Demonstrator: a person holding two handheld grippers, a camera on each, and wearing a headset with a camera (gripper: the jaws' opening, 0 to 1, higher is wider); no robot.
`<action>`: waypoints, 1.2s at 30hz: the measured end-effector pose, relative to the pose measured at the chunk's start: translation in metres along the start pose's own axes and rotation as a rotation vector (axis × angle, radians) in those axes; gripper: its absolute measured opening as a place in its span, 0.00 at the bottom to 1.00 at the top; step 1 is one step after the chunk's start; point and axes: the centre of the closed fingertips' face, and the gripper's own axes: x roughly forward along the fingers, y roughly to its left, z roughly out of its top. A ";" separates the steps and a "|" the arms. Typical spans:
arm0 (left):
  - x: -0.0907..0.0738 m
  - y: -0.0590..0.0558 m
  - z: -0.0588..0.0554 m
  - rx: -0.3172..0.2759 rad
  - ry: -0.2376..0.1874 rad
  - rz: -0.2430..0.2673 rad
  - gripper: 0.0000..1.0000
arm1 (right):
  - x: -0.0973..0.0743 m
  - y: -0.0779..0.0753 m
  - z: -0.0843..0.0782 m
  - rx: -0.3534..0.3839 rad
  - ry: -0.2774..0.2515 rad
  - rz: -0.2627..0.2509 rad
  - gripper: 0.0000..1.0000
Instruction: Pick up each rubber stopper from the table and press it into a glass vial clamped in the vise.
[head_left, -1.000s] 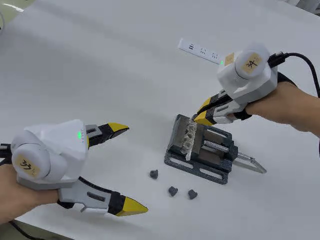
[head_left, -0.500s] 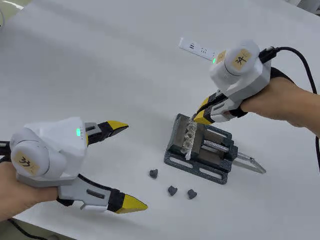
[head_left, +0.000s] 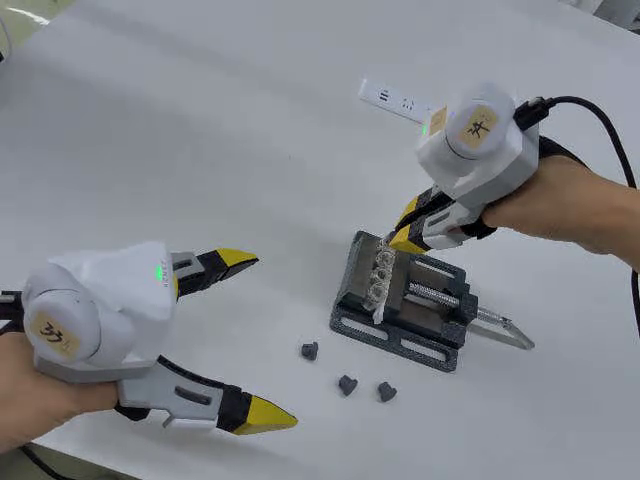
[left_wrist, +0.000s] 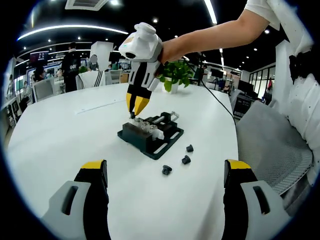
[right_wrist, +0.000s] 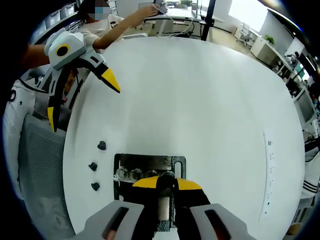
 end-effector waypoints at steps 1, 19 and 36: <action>0.000 0.000 0.000 0.000 0.000 0.000 0.97 | 0.000 0.000 0.000 -0.002 -0.001 0.000 0.07; 0.002 0.001 0.001 -0.005 -0.006 -0.002 0.96 | -0.002 -0.003 0.002 -0.006 -0.023 -0.007 0.07; 0.002 0.000 0.001 -0.010 -0.009 -0.001 0.96 | -0.004 0.001 -0.003 -0.004 0.007 0.014 0.05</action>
